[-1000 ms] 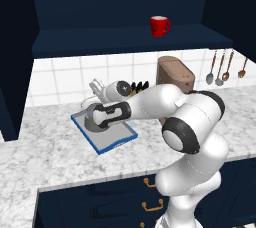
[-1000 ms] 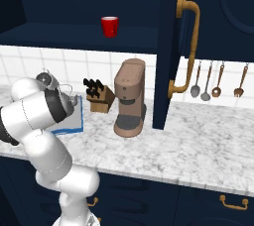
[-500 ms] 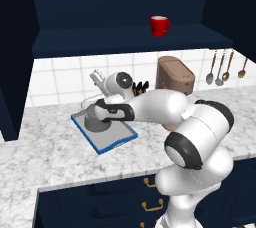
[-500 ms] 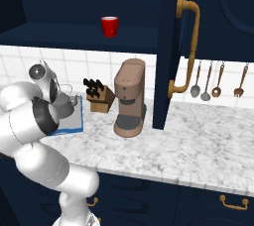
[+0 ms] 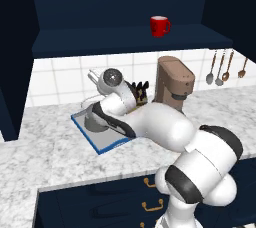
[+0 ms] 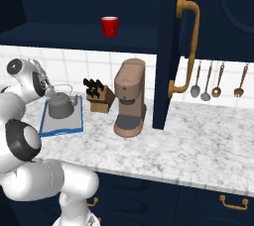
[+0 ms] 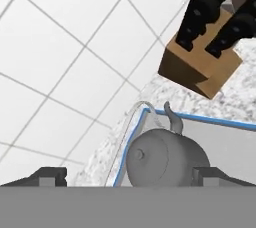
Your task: Pick the kettle from the counter and place it on the tray. Then pick the mug from the cabinet and place it on the tray. Then close the cabinet doors.
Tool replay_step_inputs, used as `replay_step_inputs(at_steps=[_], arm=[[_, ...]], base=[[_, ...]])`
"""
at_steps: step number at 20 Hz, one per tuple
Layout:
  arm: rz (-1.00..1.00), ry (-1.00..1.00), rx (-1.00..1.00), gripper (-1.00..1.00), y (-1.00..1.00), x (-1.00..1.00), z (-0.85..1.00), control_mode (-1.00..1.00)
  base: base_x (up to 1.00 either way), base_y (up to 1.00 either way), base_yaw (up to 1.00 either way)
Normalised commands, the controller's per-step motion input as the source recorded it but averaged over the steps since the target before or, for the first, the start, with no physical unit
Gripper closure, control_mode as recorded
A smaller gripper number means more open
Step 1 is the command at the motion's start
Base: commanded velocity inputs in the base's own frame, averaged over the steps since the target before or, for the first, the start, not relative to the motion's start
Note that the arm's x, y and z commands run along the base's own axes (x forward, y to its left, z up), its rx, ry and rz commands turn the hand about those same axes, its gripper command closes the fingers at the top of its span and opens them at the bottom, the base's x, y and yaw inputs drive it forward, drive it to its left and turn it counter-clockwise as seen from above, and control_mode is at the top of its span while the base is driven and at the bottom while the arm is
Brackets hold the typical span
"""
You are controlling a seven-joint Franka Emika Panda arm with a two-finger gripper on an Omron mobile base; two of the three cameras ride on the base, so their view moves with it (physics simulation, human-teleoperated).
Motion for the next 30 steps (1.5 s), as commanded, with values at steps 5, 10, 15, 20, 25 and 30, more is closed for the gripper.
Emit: replay_step_inputs(at_steps=[5,10,15,20,25,30], arm=[[0.0,-0.04,-0.01,-1.0,-0.2,-0.63,0.0,-1.0],[0.0,-0.03,-0.16,-1.0,-0.27,-0.56,0.33,-1.0],[0.0,0.14,-0.25,-1.0,-0.41,-0.26,0.43,-1.0],[0.0,0.26,-0.26,-1.0,-0.62,-0.18,0.28,-1.0],[0.02,0.13,-0.23,-1.0,-0.74,-0.15,0.08,-1.0],[0.04,0.08,-0.27,-1.0,-0.76,-0.14,0.23,-1.0]], base=[[0.0,0.0,0.0],[0.0,0.0,0.0],[0.0,0.0,0.0],[0.0,0.0,0.0],[0.0,0.0,0.0],[0.0,0.0,0.0]])
